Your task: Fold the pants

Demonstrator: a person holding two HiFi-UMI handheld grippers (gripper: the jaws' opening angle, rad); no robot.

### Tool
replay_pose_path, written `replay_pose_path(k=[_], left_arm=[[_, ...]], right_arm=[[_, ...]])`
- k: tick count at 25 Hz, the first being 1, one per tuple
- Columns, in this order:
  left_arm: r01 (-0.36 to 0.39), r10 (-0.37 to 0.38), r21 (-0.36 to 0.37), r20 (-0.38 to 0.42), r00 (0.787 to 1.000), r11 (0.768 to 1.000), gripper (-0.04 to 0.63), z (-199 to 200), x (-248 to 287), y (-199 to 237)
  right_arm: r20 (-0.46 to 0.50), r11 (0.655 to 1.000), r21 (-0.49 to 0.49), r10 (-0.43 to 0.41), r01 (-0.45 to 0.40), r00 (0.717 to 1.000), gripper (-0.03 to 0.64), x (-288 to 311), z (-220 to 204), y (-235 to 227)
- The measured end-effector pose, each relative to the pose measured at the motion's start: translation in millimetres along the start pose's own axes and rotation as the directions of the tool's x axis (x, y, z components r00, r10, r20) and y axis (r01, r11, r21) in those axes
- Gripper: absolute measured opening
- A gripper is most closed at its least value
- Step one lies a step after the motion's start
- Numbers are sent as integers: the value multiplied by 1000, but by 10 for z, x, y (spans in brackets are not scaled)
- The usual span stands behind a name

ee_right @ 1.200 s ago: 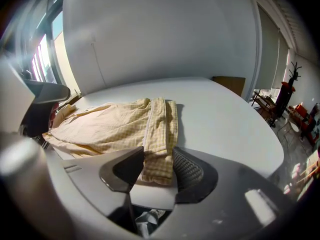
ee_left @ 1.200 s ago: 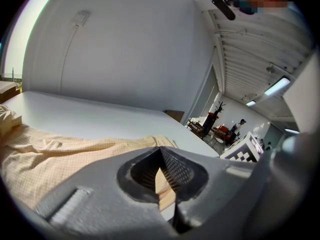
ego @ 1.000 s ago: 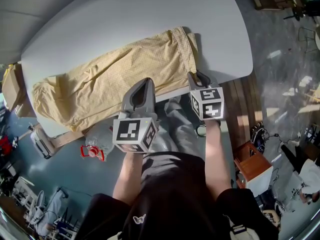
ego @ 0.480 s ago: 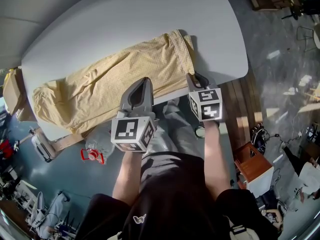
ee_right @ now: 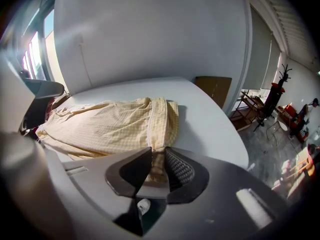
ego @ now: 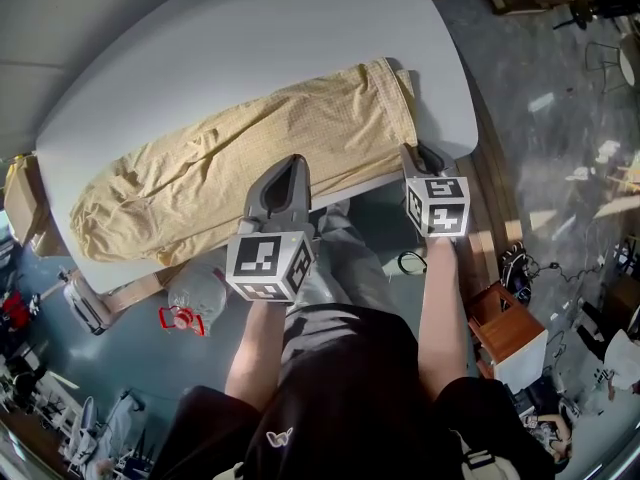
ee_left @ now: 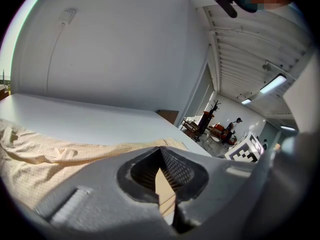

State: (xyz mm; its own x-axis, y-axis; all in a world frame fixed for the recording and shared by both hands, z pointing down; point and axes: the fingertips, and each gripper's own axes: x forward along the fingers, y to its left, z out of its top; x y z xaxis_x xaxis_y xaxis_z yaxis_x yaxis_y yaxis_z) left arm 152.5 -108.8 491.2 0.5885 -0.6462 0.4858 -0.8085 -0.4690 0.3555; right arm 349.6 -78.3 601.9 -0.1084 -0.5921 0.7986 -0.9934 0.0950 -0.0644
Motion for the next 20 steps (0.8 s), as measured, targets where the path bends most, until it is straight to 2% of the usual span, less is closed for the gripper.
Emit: replay_pose_path(k=[4, 11, 16, 20], left_arm=[[5, -5, 5, 4, 1000, 1000, 4, 20, 38, -66], [-4, 4, -5, 7, 1000, 1000, 3, 37, 96, -39], [-20, 21, -8, 31, 999, 1000, 3, 95, 63, 12], [-27, 28, -13, 42, 999, 1000, 3, 145, -9, 69]], right_arm=[[3, 997, 44, -60, 60, 998, 88, -74, -107, -366], [-2, 997, 35, -71, 71, 997, 92, -64, -63, -373], [27, 991, 68, -121, 119, 992, 180, -133, -47, -502], [88, 987, 79, -150, 143, 985, 184, -282, 75, -501]])
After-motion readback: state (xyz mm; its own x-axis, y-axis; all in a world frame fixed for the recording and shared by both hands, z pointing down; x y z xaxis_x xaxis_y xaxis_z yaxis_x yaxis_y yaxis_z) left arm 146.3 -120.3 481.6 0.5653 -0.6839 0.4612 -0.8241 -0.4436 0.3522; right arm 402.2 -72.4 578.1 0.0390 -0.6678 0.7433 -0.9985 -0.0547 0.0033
